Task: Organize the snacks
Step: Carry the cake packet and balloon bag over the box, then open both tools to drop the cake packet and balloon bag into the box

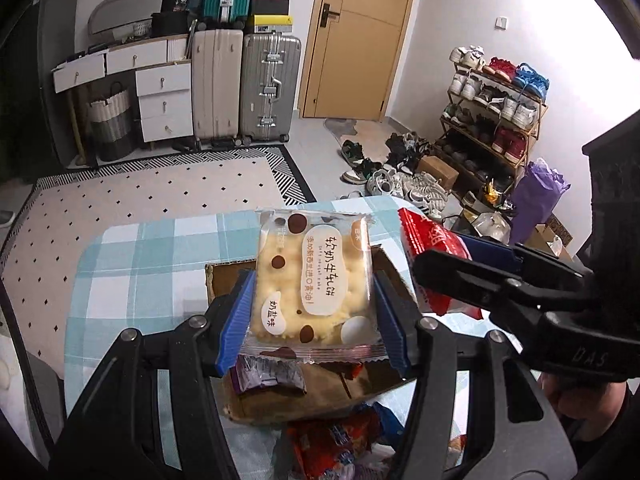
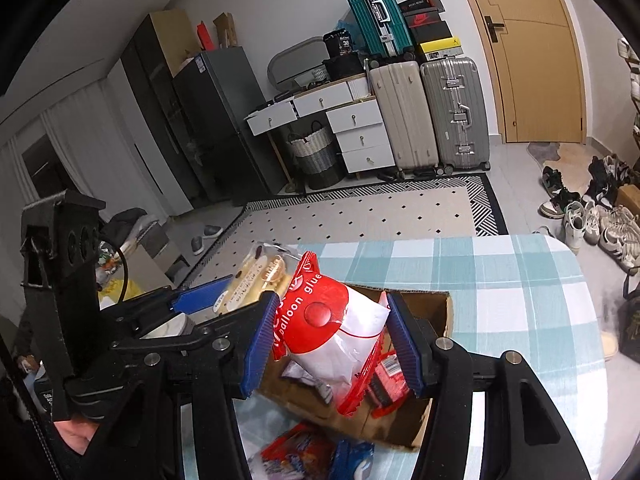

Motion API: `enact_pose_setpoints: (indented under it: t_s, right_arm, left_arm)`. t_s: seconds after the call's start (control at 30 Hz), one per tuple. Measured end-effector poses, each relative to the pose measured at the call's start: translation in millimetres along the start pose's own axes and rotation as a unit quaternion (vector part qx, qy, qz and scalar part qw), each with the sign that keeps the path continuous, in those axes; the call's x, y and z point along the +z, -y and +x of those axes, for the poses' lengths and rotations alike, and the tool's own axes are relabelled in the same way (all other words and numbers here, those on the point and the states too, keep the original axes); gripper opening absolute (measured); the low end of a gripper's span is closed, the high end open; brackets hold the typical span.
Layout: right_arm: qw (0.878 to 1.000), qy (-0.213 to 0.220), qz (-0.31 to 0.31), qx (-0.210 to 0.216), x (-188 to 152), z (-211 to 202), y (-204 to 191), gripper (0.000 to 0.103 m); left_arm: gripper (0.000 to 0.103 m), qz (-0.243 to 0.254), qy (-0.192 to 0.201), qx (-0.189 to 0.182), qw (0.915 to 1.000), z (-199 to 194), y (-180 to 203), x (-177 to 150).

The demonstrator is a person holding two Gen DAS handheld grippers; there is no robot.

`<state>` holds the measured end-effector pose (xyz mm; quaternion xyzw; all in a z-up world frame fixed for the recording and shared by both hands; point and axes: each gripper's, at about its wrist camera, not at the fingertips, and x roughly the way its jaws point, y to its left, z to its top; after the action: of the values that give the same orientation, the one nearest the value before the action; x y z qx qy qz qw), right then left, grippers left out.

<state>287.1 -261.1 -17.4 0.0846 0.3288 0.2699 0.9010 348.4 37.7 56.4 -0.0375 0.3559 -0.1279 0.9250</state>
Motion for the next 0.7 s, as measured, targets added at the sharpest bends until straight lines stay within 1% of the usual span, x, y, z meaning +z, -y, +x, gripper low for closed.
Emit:
enact_pose_setpoints:
  t_s: [0.13, 0.33, 0.43, 0.47, 0.5, 0.53, 0.57, 0.63, 0.7]
  right_arm:
    - [1.0, -0.012, 0.007, -0.007, -2.0, 16.7, 13.7, 0.055]
    - [0.999, -0.028, 0.013, -0.012, -9.4, 40.6, 29.4, 0.055]
    - [0.999, -0.039, 0.004, -0.012, -13.4, 50.1, 32.7, 0.057]
    - [0.999, -0.037, 0.002, -0.01, -13.7, 52.5, 33.5, 0.061]
    - [0.999, -0.036, 0.0, -0.01, -14.0, 54.9, 34.9, 0.064]
    - [0.999, -0.038, 0.005, -0.014, -14.5, 56.9, 37.3, 0.072]
    - [0.999, -0.038, 0.012, -0.013, -15.0, 57.9, 40.2, 0.074]
    - [0.999, -0.04, 0.017, -0.002, -16.3, 58.1, 43.1, 0.075]
    - [0.999, -0.036, 0.014, -0.006, -17.7, 53.6, 42.1, 0.075]
  left_arm:
    - [0.055, -0.004, -0.012, 0.001, 0.9999, 24.7, -5.8, 1.2]
    - [0.055, -0.023, -0.038, -0.001, 0.999, 59.9, -17.2, -9.0]
    - [0.055, -0.034, -0.052, 0.013, 0.998, 77.9, -25.3, -9.3]
    - [0.056, -0.04, -0.056, 0.017, 0.9975, 83.2, -29.0, -9.4]
    - [0.063, -0.044, -0.062, 0.022, 0.9969, 87.9, -31.3, -10.1]
    - [0.076, -0.047, -0.069, 0.029, 0.9961, 91.5, -35.9, -13.0]
    - [0.082, -0.05, -0.071, 0.03, 0.9958, 92.7, -38.7, -14.4]
    - [0.083, -0.059, -0.067, 0.021, 0.9958, 93.5, -43.5, -16.0]
    - [0.083, -0.06, -0.061, 0.029, 0.9959, 88.4, -49.0, -20.8]
